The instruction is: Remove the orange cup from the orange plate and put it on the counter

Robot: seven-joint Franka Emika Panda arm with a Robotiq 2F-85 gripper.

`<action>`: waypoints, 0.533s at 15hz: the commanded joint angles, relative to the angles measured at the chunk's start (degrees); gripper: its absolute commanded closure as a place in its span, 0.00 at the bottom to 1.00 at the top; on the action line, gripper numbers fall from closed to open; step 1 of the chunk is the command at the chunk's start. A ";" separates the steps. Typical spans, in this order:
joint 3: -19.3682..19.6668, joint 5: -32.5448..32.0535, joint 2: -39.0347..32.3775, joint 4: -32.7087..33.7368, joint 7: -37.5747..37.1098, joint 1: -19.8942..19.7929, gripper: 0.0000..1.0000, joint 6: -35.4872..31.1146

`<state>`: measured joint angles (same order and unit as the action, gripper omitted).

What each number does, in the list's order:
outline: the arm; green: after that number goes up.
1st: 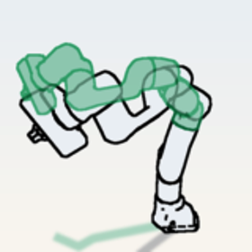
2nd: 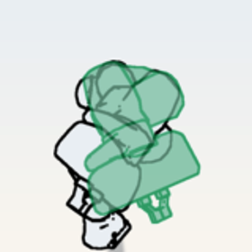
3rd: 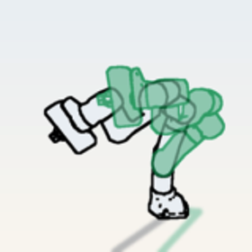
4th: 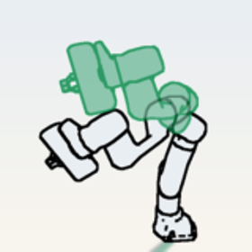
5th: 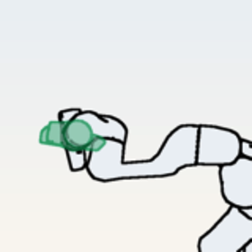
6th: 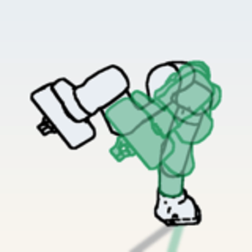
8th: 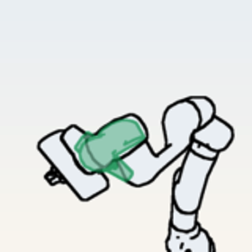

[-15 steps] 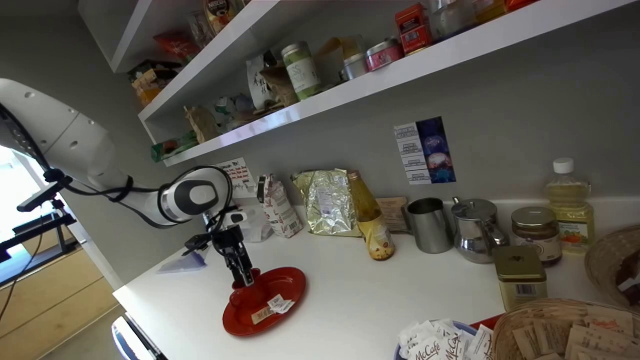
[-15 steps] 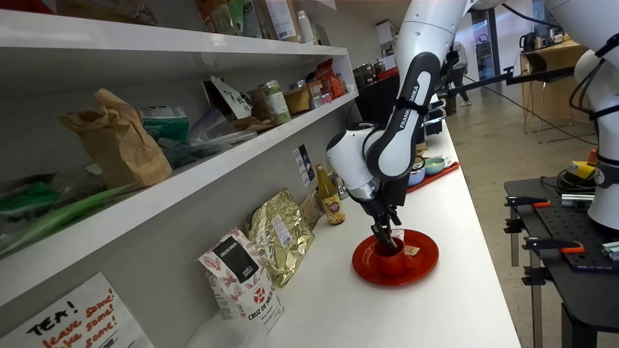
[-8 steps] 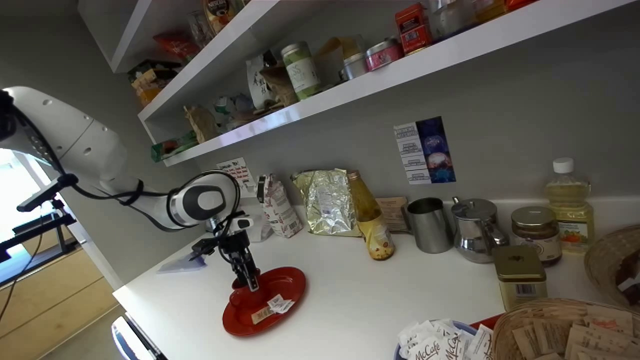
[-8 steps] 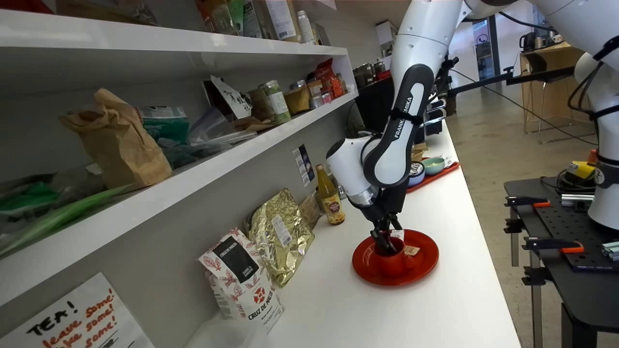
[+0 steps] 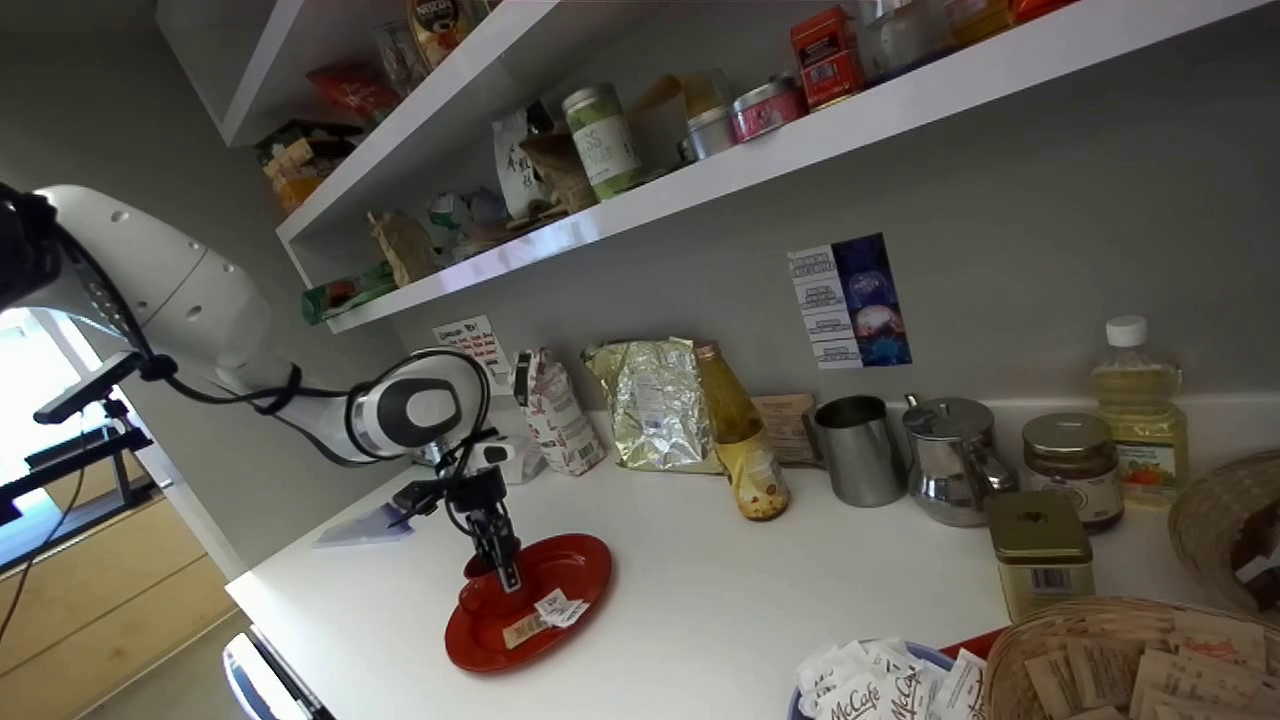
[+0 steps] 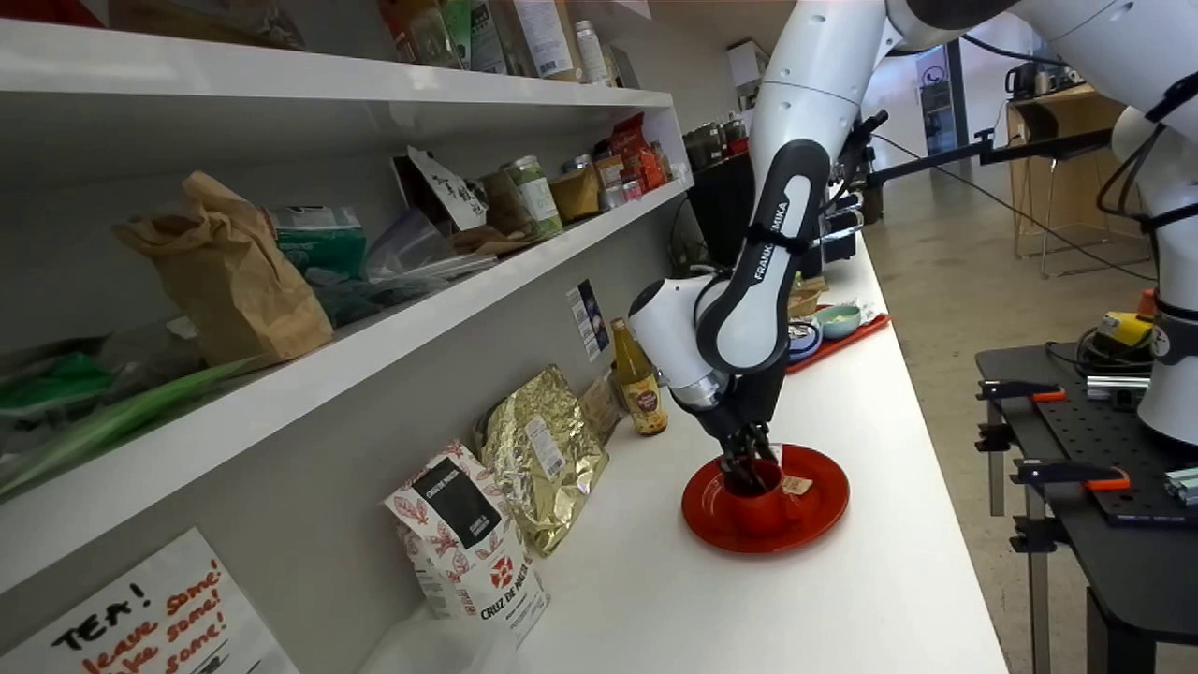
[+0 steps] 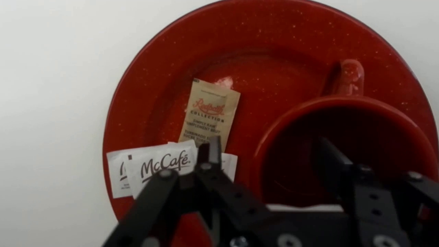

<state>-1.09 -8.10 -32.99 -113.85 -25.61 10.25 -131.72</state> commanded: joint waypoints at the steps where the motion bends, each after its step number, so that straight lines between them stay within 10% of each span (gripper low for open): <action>1: 0.74 1.27 -1.28 1.65 1.24 0.63 0.64 -0.18; 6: 0.78 1.03 -0.70 1.91 1.22 0.84 1.00 0.04; 8: 0.79 1.02 -0.45 1.97 1.16 0.86 1.00 0.06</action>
<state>-1.05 -8.06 -33.37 -112.76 -25.54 10.26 -131.71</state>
